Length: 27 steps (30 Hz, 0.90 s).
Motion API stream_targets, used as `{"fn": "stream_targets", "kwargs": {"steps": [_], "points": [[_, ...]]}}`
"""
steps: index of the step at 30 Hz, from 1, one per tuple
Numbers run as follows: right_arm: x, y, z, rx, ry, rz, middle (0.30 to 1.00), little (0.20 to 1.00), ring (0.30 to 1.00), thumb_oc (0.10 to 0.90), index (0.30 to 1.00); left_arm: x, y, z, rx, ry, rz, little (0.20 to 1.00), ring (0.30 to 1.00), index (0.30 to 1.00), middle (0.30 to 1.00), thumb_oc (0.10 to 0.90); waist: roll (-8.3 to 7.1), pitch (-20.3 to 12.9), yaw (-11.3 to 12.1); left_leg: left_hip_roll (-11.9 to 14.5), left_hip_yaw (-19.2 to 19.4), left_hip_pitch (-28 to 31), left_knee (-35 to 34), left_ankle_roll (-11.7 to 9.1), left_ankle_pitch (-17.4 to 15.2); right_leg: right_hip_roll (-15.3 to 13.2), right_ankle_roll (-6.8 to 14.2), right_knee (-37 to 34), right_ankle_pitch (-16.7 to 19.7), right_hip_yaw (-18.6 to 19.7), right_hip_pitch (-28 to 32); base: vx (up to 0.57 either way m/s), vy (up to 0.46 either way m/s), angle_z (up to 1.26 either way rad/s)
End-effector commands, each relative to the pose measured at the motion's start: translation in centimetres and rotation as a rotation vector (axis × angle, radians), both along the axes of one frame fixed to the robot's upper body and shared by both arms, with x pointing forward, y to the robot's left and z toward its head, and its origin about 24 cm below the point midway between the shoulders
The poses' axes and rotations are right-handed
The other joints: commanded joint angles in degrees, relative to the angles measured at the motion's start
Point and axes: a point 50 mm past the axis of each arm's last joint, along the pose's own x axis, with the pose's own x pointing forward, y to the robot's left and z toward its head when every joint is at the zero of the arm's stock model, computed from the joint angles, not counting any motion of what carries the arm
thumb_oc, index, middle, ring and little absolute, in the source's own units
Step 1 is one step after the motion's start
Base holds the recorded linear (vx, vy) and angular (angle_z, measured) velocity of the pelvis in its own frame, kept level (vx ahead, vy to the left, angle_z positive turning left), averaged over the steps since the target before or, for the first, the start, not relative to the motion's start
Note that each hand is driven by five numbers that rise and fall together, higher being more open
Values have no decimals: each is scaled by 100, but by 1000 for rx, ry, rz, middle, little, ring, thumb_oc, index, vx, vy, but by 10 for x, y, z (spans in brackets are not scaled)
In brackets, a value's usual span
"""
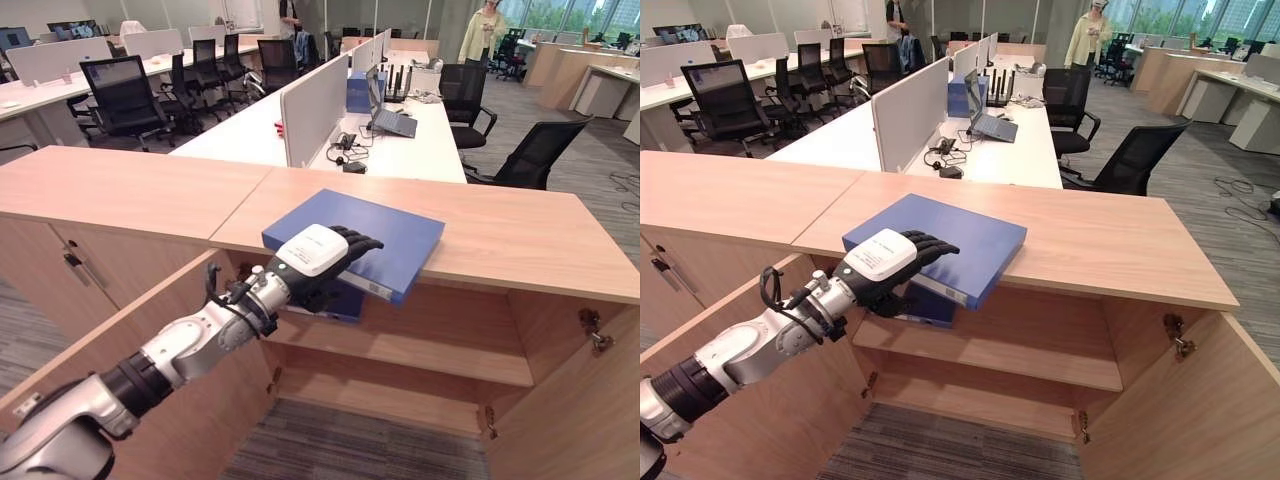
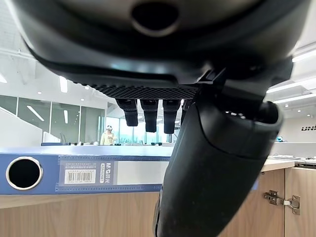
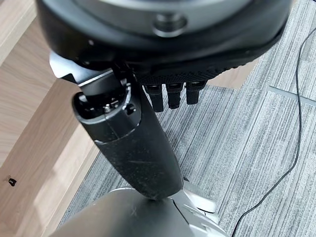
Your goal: Put the empty folder in the office cabinet
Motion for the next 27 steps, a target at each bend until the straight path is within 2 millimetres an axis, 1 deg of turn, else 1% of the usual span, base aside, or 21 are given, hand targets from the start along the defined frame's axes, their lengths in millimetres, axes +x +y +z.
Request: {"fn": "stream_targets", "kwargs": {"steps": [1,2,5,11,15,20,21,22,23,24,27], "points": [[37,12,6,22,-95,44,900,900,900,800,900,28,-13,76,-28,-338,-23,900,900,900,900,800,-9,-20,-119,-11,-212,-263,-42,-84,-380,-200,237,46,-583,-147,530,4,7,-6],[38,12,6,16,-98,52,900,900,900,800,900,34,-13,78,2,-362,-10,900,900,900,900,800,-5,-22,-138,-10,-209,-258,-42,-83,-383,-201,239,46,-587,-147,536,0,0,0],[39,11,7,12,-102,56,900,900,900,800,900,41,-17,78,37,-384,-10,900,900,900,900,800,-2,-19,-152,-9,-208,-252,-42,-85,-386,-201,245,46,-592,-151,536,0,0,0],[41,9,8,0,-104,54,900,900,900,800,900,41,-26,77,75,-387,-41,900,900,900,900,800,6,-20,-161,-10,-198,-246,-42,-84,-391,-202,253,46,-589,-159,535,0,0,0],[40,7,8,-6,-102,54,900,900,900,800,900,40,-27,74,95,-377,-52,900,900,900,900,800,17,-16,-161,-12,-190,-238,-42,-82,-393,-200,258,46,-591,-154,540,0,0,0],[39,6,8,-10,-98,57,900,900,900,800,900,44,-24,63,110,-340,-29,900,900,900,900,800,15,-16,-169,-14,-194,-241,-42,-78,-389,-201,258,46,-593,-158,538,0,0,0],[39,5,8,-13,-96,58,900,900,900,800,900,49,-22,56,126,-316,-7,900,900,900,900,800,15,-20,-175,-18,-195,-239,-42,-78,-389,-202,259,46,-596,-160,541,0,0,0],[39,5,8,-13,-96,58,900,900,900,800,900,49,-22,56,126,-316,-7,580,580,580,580,587,14,-20,-174,-18,-195,-239,-42,-78,-389,-202,259,46,-596,-160,541,0,0,0],[39,5,8,-11,-97,58,900,900,900,800,900,51,-21,53,133,-305,4,300,300,300,300,400,11,-19,-176,-17,-196,-240,-42,-78,-389,-202,258,46,-596,-160,542,0,0,0],[41,5,8,-11,-102,58,900,900,900,800,900,55,-18,43,147,-273,29,300,300,300,300,400,7,-13,-186,-14,-190,-229,-42,-77,-389,-201,257,46,-596,-160,547,0,0,0],[42,5,8,-10,-107,55,900,900,900,800,900,57,-15,39,147,-261,49,300,300,300,300,400,0,-11,-181,-10,-184,-222,-42,-77,-394,-207,254,46,-592,-156,546,0,0,0]]}}
